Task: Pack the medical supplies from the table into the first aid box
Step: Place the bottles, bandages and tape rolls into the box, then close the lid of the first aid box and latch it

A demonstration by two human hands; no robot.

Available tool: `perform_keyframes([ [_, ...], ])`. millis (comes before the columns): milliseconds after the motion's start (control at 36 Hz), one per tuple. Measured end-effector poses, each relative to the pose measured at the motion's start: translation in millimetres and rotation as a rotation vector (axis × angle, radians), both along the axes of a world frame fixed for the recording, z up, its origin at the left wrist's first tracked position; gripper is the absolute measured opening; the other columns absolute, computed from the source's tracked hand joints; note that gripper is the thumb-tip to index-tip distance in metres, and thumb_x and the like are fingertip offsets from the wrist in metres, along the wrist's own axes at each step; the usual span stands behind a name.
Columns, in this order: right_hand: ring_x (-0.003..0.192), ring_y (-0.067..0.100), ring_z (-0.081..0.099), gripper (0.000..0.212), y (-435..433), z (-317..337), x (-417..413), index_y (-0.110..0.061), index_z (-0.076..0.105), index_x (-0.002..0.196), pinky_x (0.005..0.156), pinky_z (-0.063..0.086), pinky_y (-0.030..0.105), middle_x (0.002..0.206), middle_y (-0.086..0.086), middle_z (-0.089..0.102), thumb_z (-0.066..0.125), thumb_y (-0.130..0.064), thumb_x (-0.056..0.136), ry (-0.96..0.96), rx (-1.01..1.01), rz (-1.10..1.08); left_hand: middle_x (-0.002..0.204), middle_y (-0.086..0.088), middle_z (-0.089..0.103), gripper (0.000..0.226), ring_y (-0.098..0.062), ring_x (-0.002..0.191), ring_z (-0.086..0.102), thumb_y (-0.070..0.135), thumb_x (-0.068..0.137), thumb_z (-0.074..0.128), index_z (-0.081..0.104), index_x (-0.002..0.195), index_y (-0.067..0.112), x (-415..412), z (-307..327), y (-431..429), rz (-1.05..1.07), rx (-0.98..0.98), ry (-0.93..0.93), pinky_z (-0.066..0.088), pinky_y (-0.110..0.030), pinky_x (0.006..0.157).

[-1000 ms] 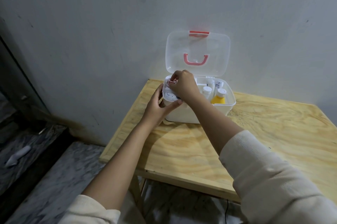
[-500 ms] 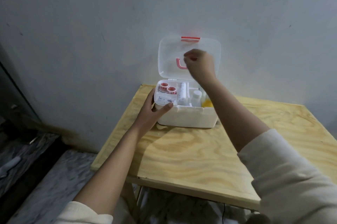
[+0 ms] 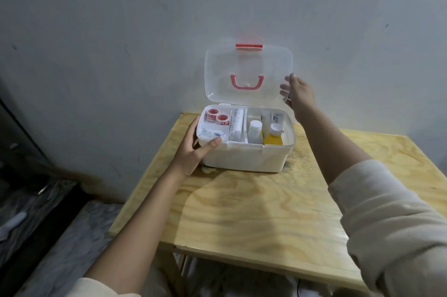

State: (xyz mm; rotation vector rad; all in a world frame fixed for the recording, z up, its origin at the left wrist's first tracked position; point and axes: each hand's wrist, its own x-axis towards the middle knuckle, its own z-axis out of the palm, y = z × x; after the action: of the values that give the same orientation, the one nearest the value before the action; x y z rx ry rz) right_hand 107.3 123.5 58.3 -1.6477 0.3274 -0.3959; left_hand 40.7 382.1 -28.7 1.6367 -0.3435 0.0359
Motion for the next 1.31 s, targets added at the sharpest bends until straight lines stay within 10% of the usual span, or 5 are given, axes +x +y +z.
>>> perform_keyframes([
  [333,0.128,0.011,0.039,0.054,-6.6,-6.4,-61.7,-0.009,0.036,0.137,0.104,0.03,0.025,0.146,0.01,0.04,0.023,-0.046,0.099,-0.146,-0.089,0.223,0.138,0.002,0.061,0.084,-0.015,0.128,0.057,0.039,0.07,0.079,0.046,0.145,0.02,0.7,-1.0,-5.2,-0.054,-0.067,0.042,0.044,-0.041,0.111],
  [528,0.127,0.006,0.048,0.045,-11.2,-37.6,-100.4,-0.018,0.044,0.136,0.095,0.041,0.014,0.138,-0.002,0.052,0.03,-0.04,0.099,-0.247,-0.135,0.314,0.133,0.003,0.065,0.086,-0.013,0.122,0.061,0.04,0.065,0.079,0.049,0.143,0.023,-5.2,-0.5,-12.7,-0.08,-0.134,0.044,0.052,-0.026,0.095],
  [667,0.141,0.021,0.033,0.057,-12.6,-54.5,-118.9,-0.02,0.034,0.143,0.117,0.024,0.051,0.15,0.005,0.038,0.037,-0.047,0.093,-0.217,-0.105,0.315,0.126,0.007,0.069,0.078,-0.01,0.117,0.064,0.037,0.064,0.08,0.054,0.136,0.028,-8.9,-0.1,-17.2,-0.098,-0.176,0.06,0.053,-0.023,0.09],
  [1000,0.138,0.022,0.038,0.055,-14.7,-60.3,-138.3,-0.011,0.038,0.142,0.116,0.027,0.049,0.146,0.009,0.043,0.033,-0.03,0.09,-0.181,-0.042,0.191,0.137,-0.004,0.062,0.085,-0.023,0.13,0.055,0.041,0.066,0.086,0.05,0.141,0.024,-8.5,-5.8,-30.0,-0.11,-0.191,0.113,0.037,-0.05,0.115],
  [1306,0.134,0.019,0.042,0.053,-17.9,-54.5,-137.9,-0.014,0.044,0.138,0.115,0.032,0.043,0.143,0.004,0.048,0.031,-0.043,0.095,-0.075,-0.129,0.135,0.133,0.004,0.065,0.1,-0.011,0.124,0.06,0.048,0.059,0.088,0.046,0.146,0.021,-11.9,-1.1,-34.2,-0.132,-0.128,0.036,0.051,-0.025,0.1],
])
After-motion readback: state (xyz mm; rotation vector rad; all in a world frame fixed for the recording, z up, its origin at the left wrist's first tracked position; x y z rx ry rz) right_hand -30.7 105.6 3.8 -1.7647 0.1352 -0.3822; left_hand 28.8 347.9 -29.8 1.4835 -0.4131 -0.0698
